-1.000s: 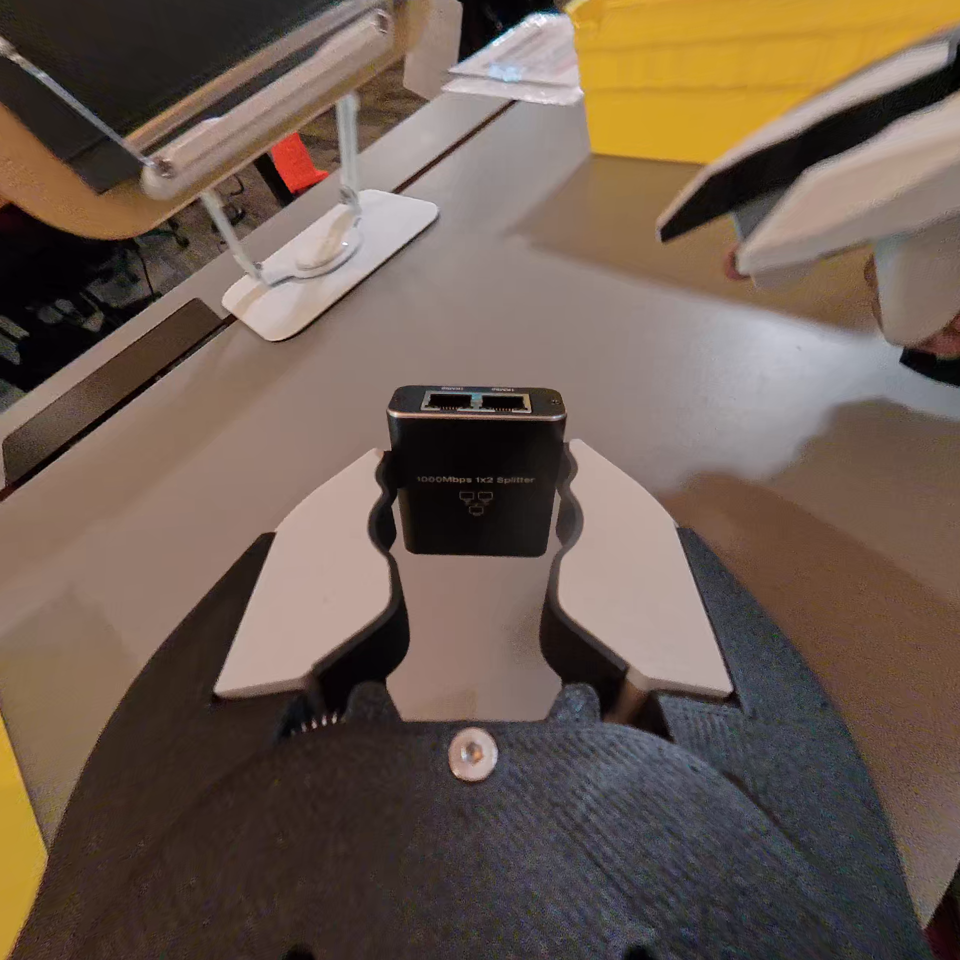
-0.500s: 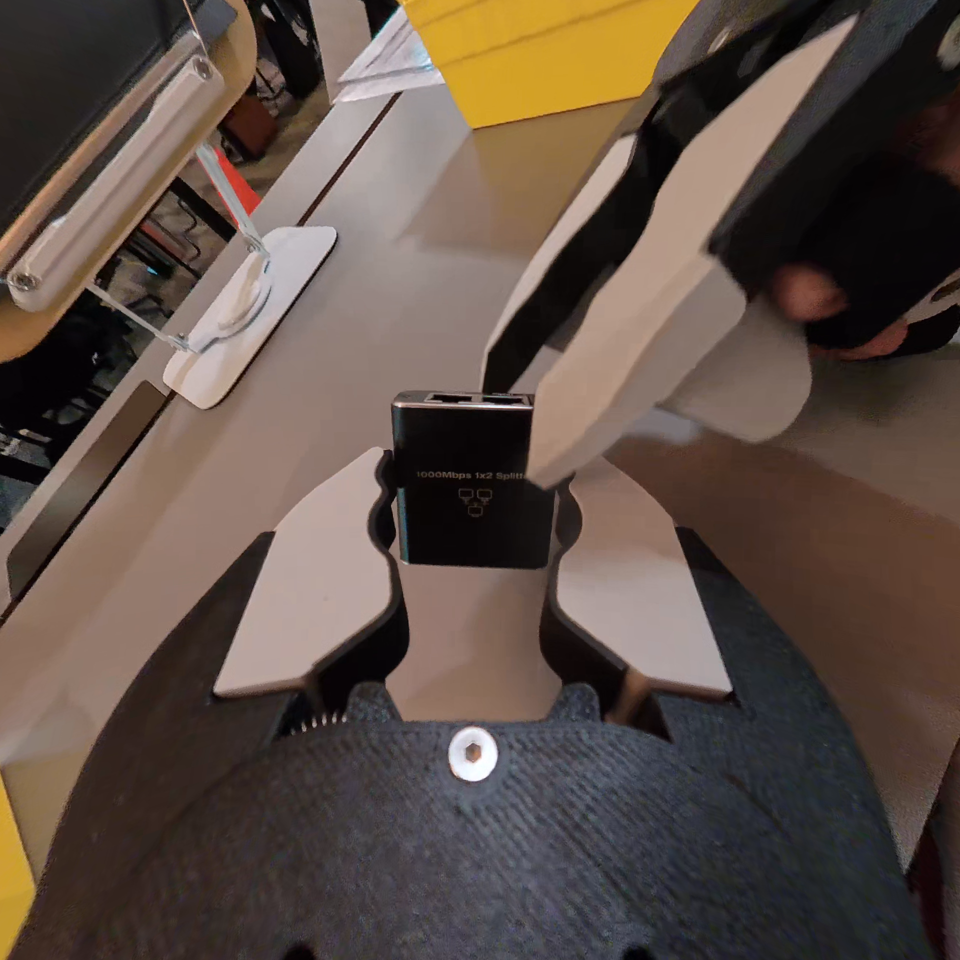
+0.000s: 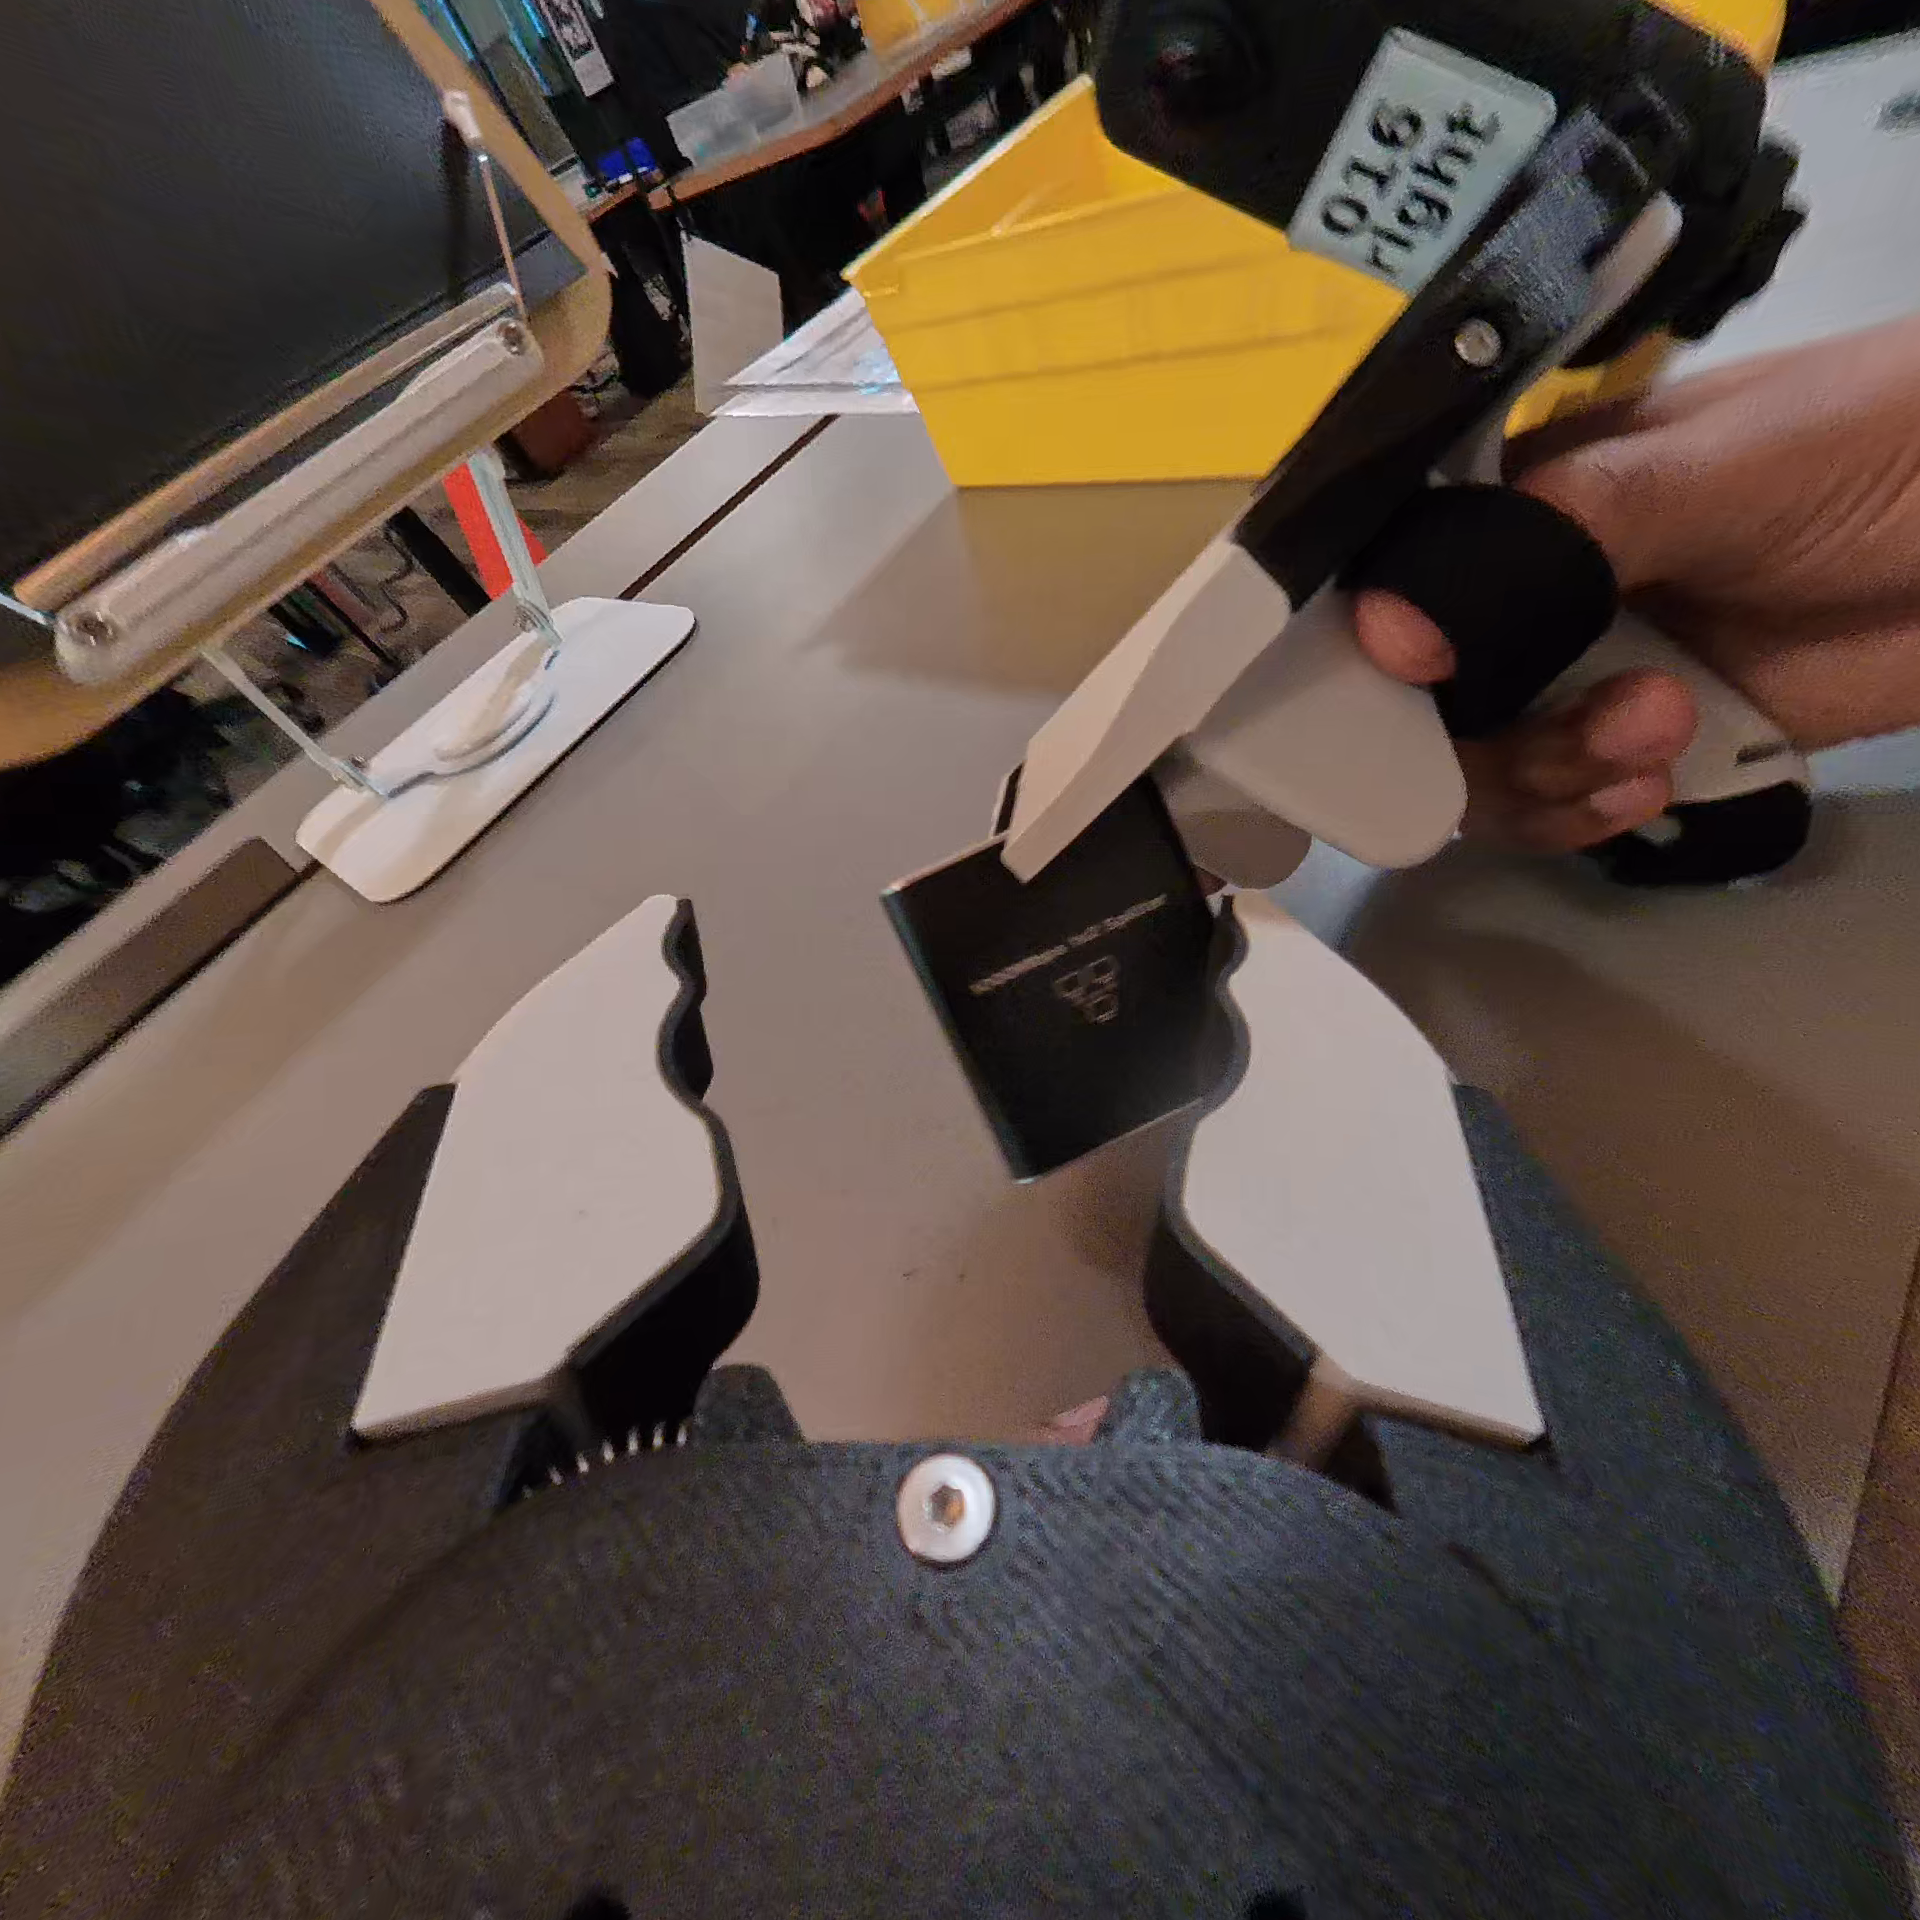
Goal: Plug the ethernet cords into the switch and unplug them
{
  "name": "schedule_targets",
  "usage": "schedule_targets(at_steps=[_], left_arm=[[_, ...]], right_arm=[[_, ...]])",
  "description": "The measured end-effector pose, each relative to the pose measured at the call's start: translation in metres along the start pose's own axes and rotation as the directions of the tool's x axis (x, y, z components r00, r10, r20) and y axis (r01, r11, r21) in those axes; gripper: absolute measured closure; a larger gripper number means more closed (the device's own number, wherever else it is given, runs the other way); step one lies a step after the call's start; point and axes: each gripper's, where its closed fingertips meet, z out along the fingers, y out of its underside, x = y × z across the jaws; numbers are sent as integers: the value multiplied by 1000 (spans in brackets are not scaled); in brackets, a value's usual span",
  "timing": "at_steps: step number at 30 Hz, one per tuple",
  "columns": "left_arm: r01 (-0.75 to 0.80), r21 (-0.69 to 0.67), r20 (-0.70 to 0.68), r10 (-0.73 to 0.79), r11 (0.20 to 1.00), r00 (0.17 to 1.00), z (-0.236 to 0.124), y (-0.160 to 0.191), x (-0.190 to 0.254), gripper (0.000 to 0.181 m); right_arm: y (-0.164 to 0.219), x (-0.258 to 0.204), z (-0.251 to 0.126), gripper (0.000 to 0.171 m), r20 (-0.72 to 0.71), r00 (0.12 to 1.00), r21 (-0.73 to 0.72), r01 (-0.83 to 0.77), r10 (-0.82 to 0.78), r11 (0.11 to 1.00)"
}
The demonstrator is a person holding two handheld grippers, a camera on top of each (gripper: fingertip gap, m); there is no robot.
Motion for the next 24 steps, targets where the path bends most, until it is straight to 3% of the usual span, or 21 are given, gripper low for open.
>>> schedule_targets(at_steps=[3,6,12,14,17,21,24], left_arm=[[194,45,-80,-190,980,979,-2,-1,-5,81],[431,56,-251,-405,900,879,-3,-4,0,74],[824,-27,-590,-675,565,443,-9,-24,13,80],[880,-79,-644,-698,468,314,-10,-27,15,90],[902,-154,-678,-707,403,200,-11,-28,21,100],[895,-209,-724,-677,393,128,-16,-33,30,127],[889,-208,-728,-672,409,138,-17,-31,30,137]], right_arm=[[-10,-2,-5,148,40,998,63,-41,39,997],[-19,-6,-10,148,90,993,121,-84,73,989],[-30,-19,-15,148,181,981,195,-101,65,976],[-32,-25,-15,148,191,981,212,-69,28,975],[-32,-28,-14,148,165,986,227,-2,-37,974],[-31,-29,-13,148,132,987,228,54,-86,972],[-31,-29,-13,148,139,987,228,46,-79,973]])
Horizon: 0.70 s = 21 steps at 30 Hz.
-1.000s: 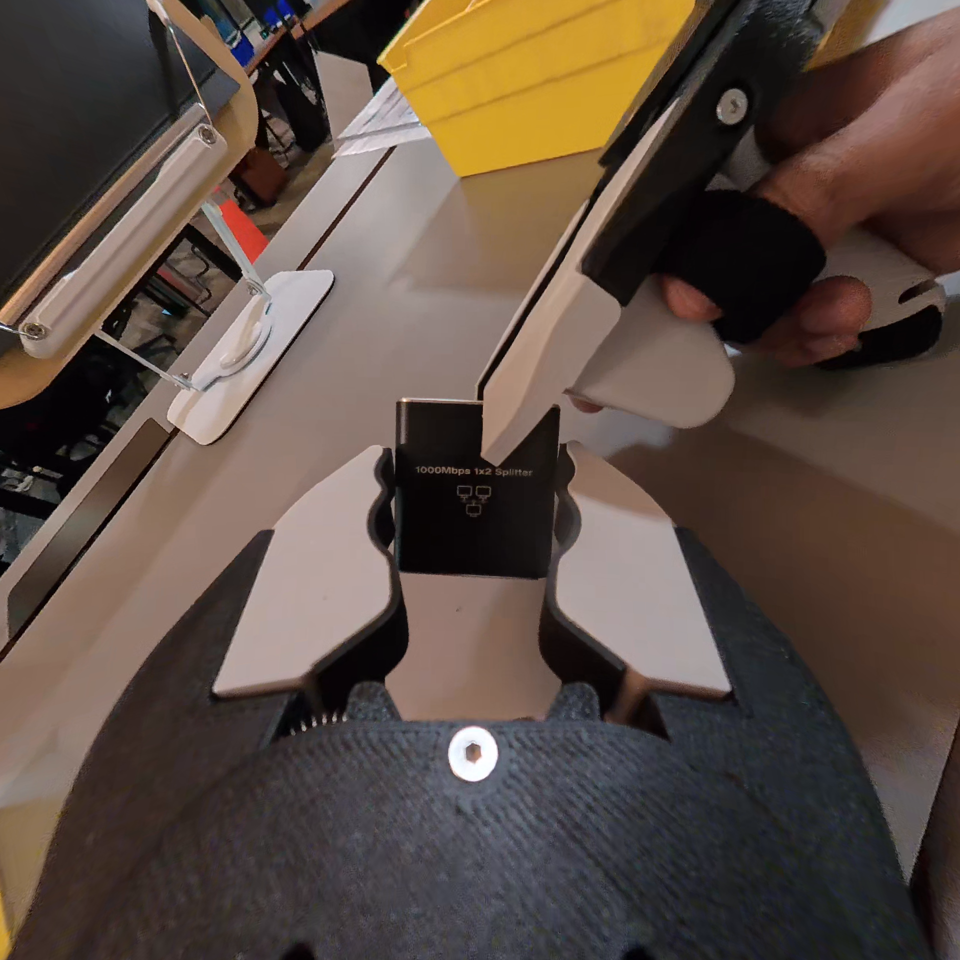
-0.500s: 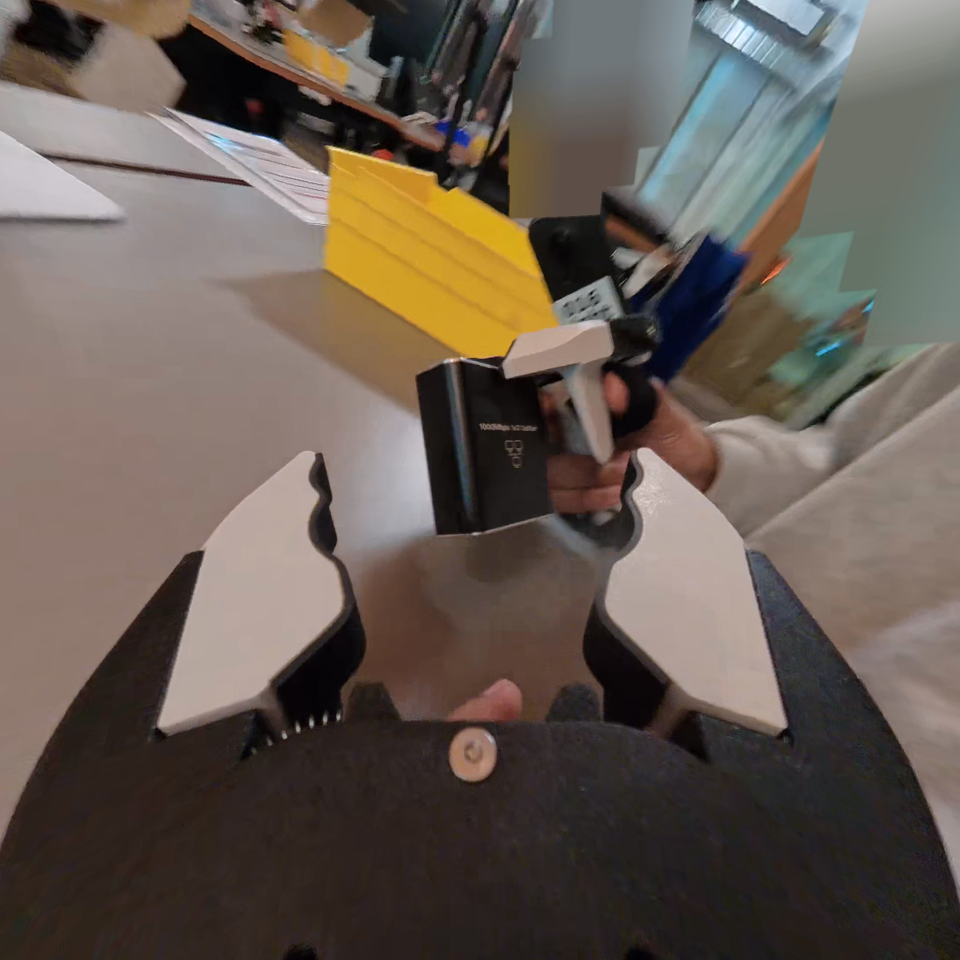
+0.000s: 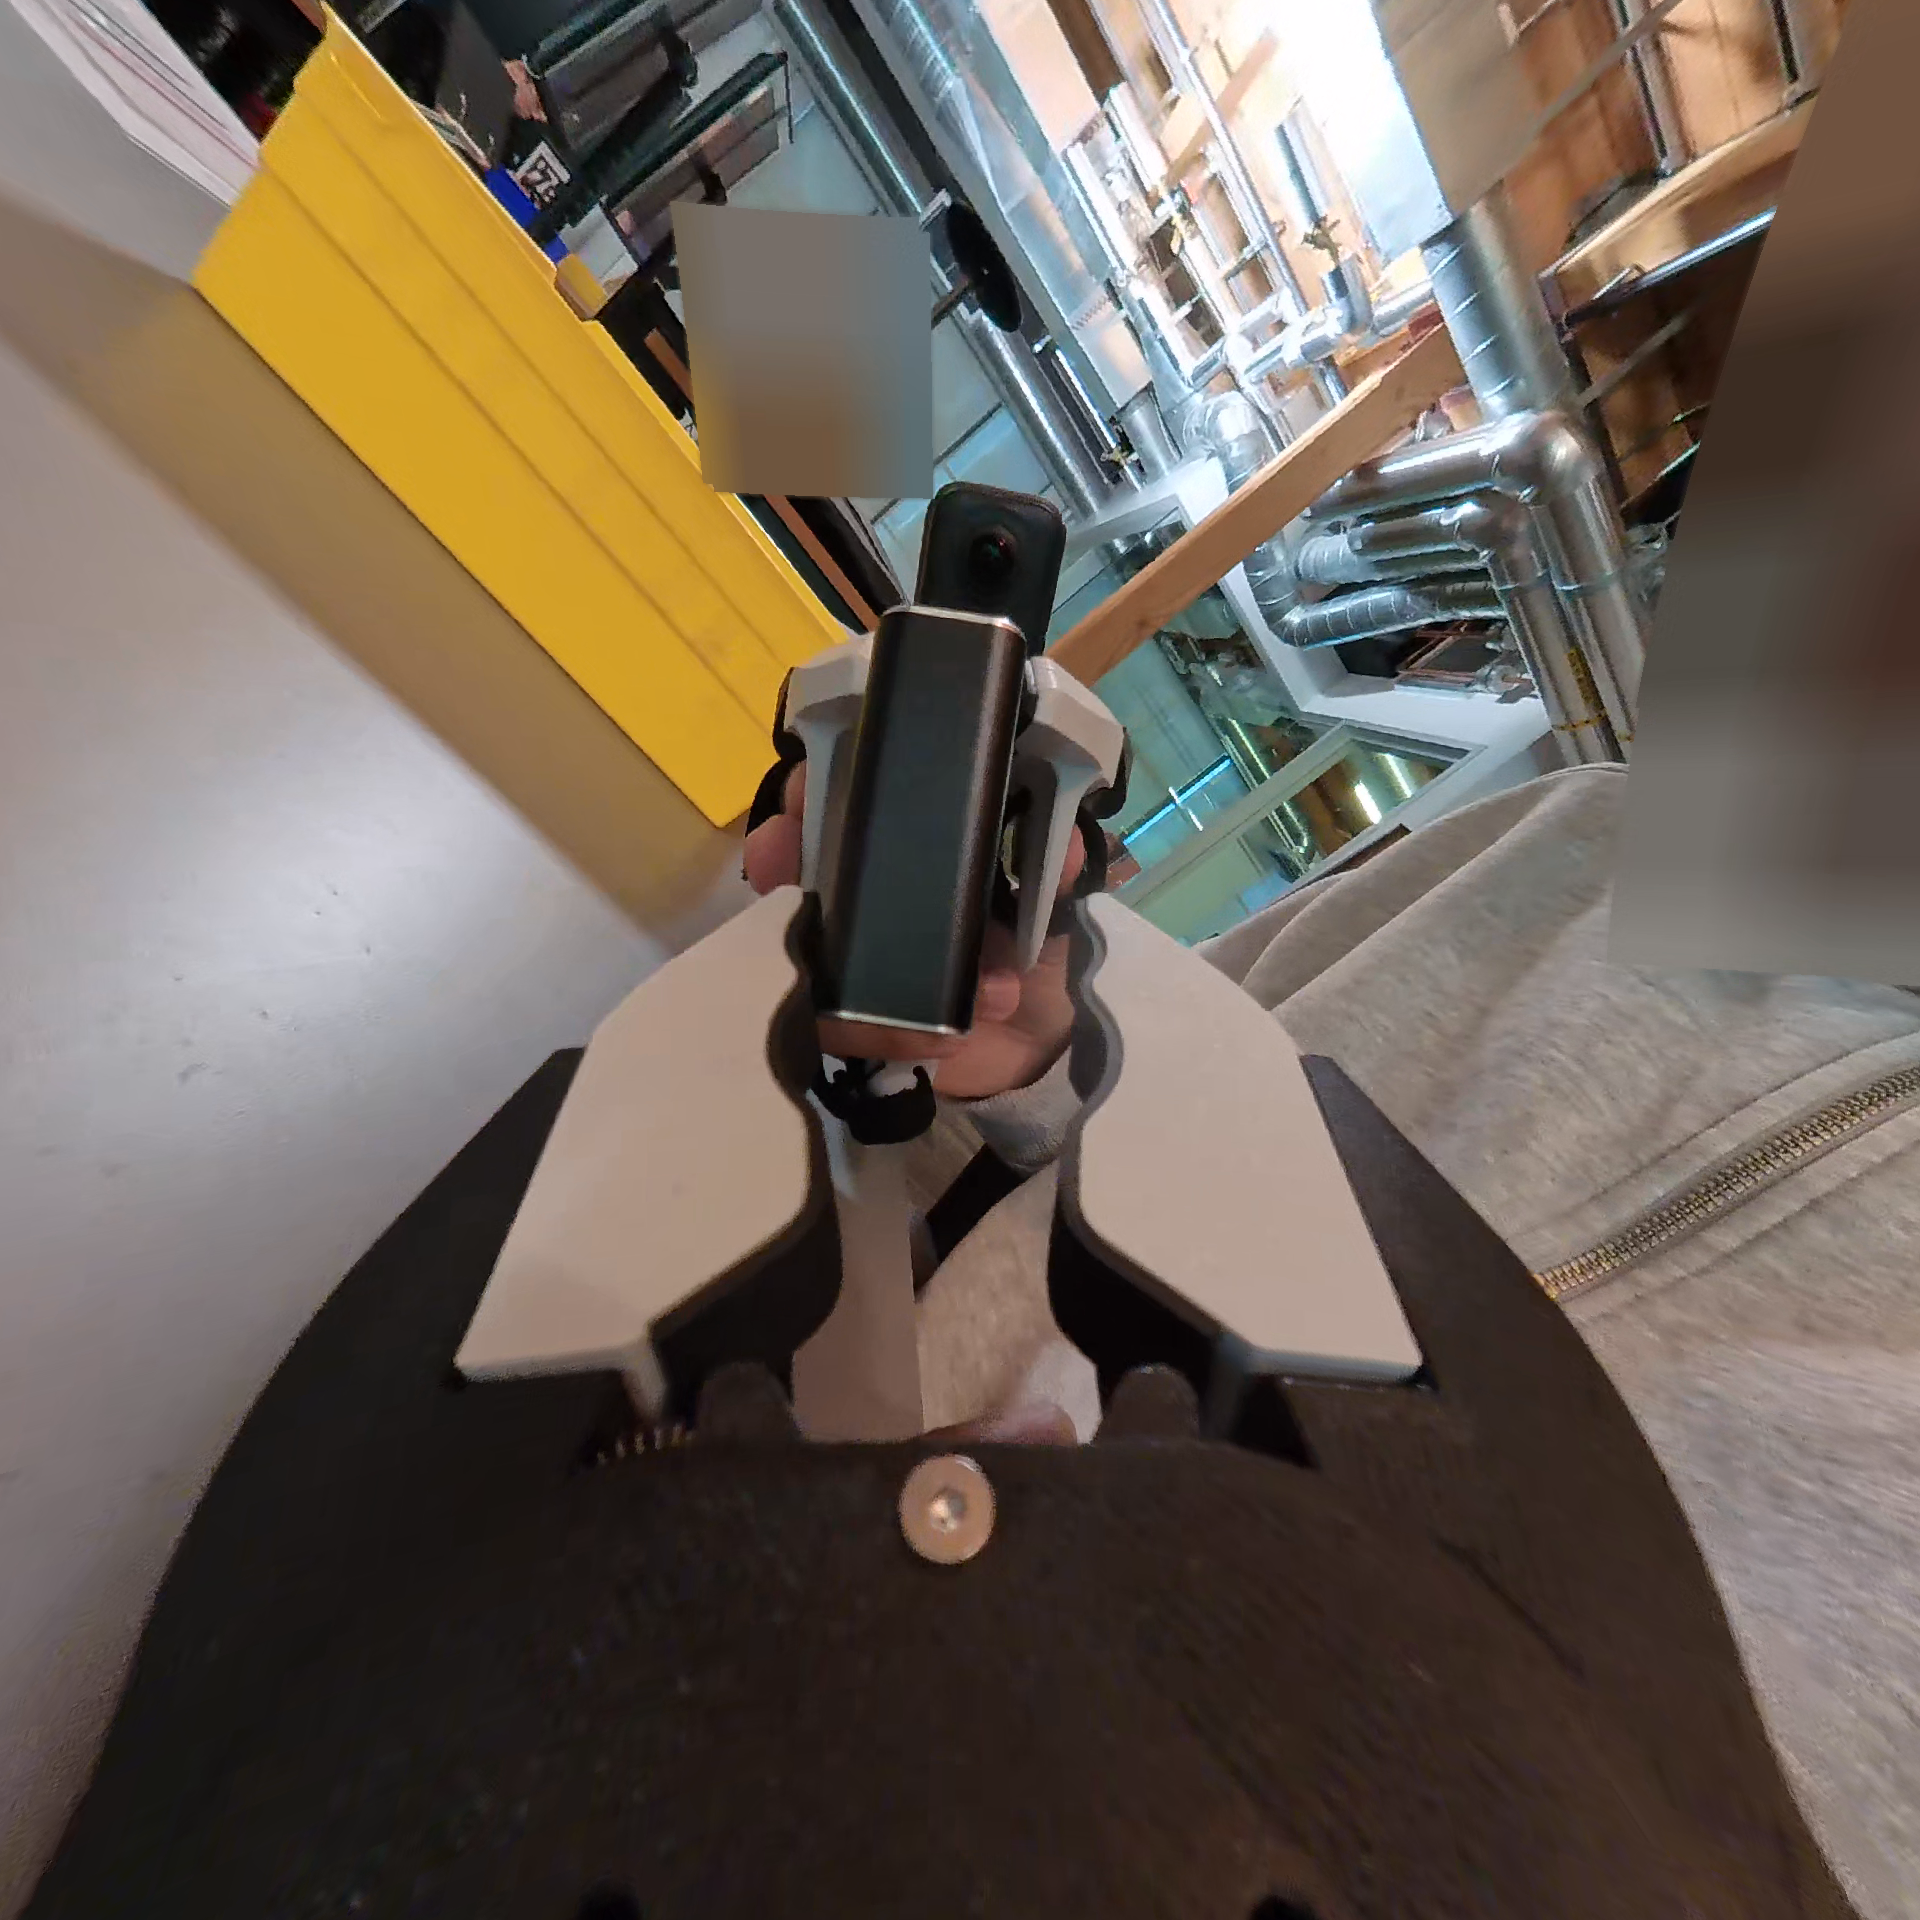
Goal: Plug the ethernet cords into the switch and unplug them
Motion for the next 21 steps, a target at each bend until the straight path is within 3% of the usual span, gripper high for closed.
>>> schedule_targets(at_steps=[3,12,21], left_arm=[[8,22,-12,-8,1000,1000,-5,-5,0,156],[-71,107,22,69,992,997,-24,-27,0,157],[62,208,-36,-56,976,998,-41,-42,-7,158]], right_arm=[[2,-1,1,148,9,1000,-2,-17,18,1000],[13,-2,5,148,-22,997,-88,71,-74,994],[16,3,10,111,-86,973,-118,203,-214,972]])
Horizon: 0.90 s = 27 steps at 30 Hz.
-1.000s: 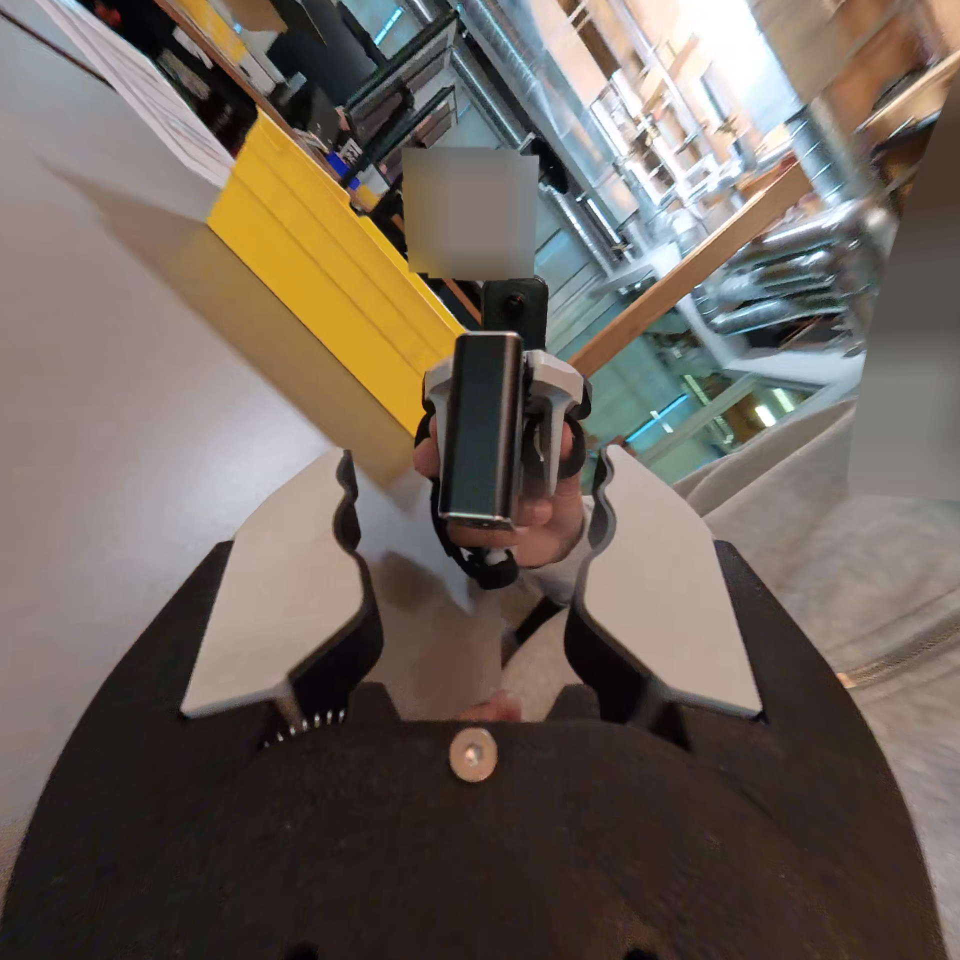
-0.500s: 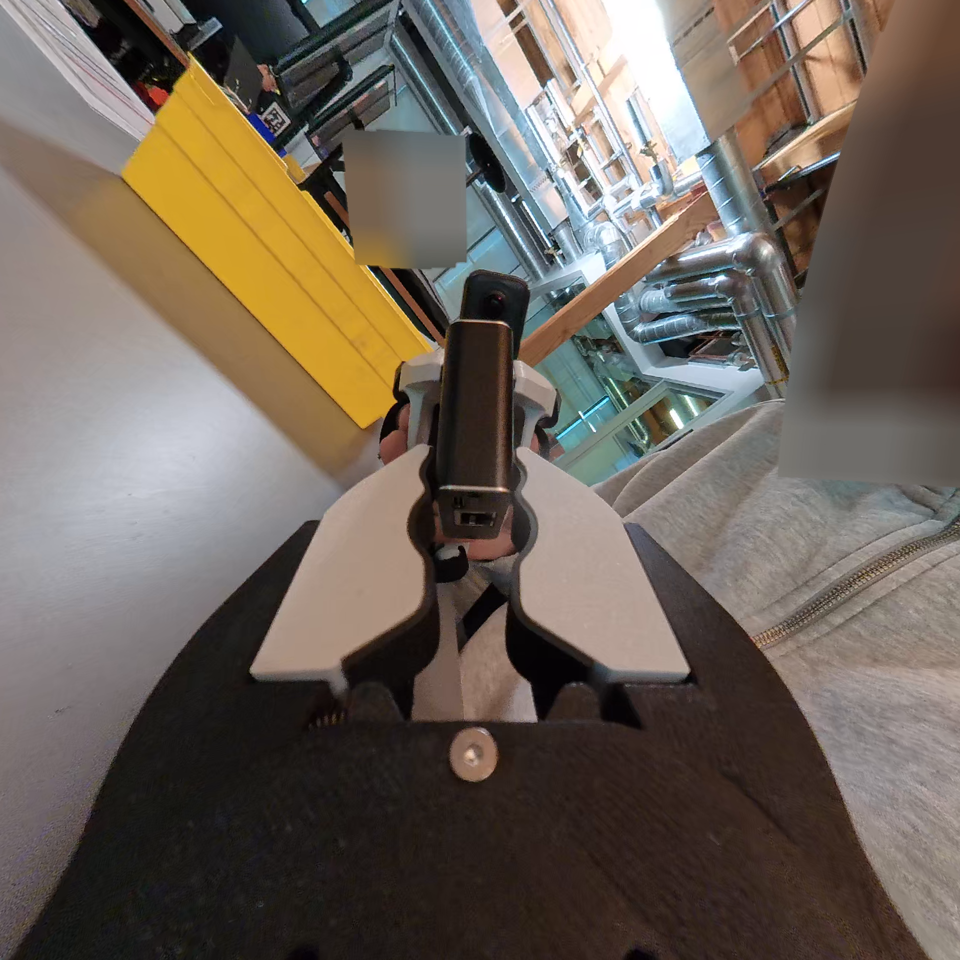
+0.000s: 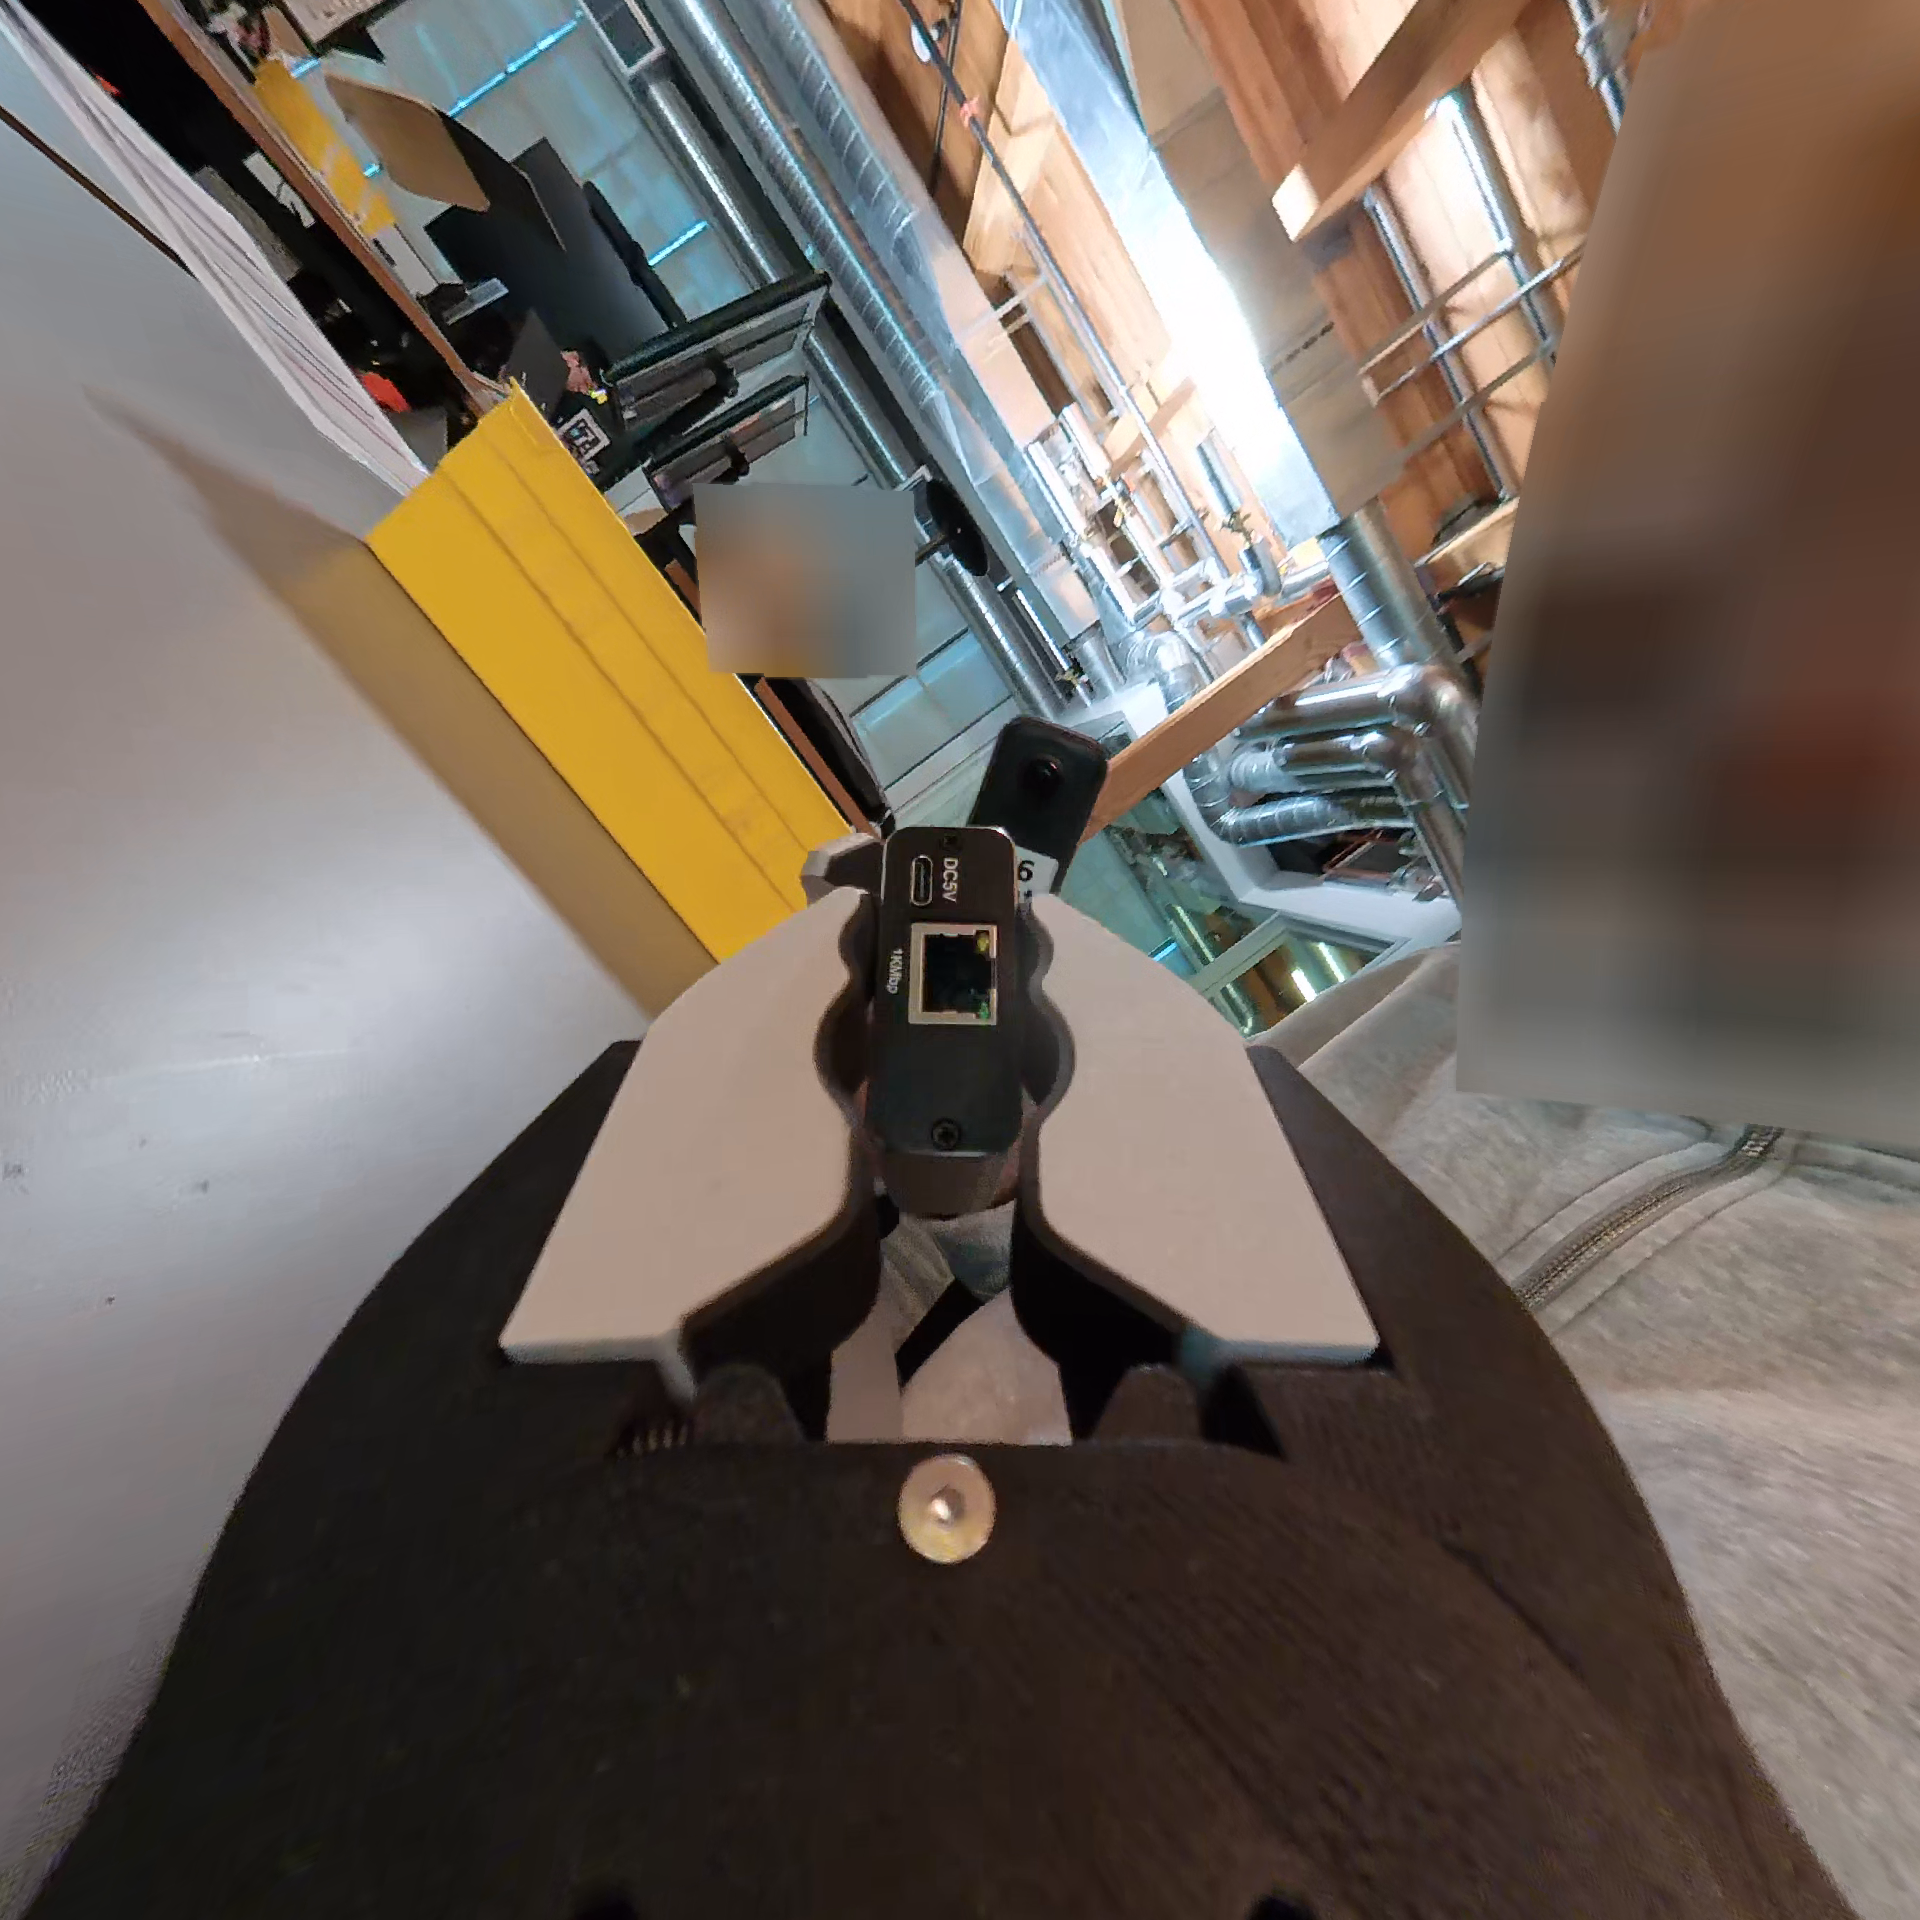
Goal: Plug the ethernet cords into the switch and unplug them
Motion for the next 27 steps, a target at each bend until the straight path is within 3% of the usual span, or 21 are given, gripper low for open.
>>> schedule_targets(at_steps=[3,6,9,13,16,17,21,24,27], left_arm=[[47,19,13,-48,999,999,-1,-1,-5,157],[168,89,-32,-166,982,986,-2,-6,-6,157],[307,160,-134,-288,938,948,0,-10,-1,157],[361,146,-161,-338,921,927,8,2,2,157],[355,94,-159,-338,930,928,15,12,5,157],[357,95,-167,-338,929,926,15,11,6,157],[391,64,-260,-363,918,895,16,8,19,123],[357,-70,-213,-364,931,907,29,31,24,97],[332,-154,-195,-358,931,913,34,45,26,112]], right_arm=[[10,0,7,89,-71,975,-74,205,-210,976],[21,1,11,75,-139,867,-189,452,-479,872],[22,-7,13,81,-147,722,-230,639,-676,734],[27,-13,16,86,-145,555,-268,775,-819,573],[28,-13,16,107,-150,490,-281,812,-859,513],[28,-13,16,107,-145,495,-275,812,-857,515],[25,-18,15,107,-131,604,-229,753,-786,617],[23,-20,14,107,-116,649,-202,726,-752,658],[25,-23,13,107,-86,668,-195,717,-739,670]])
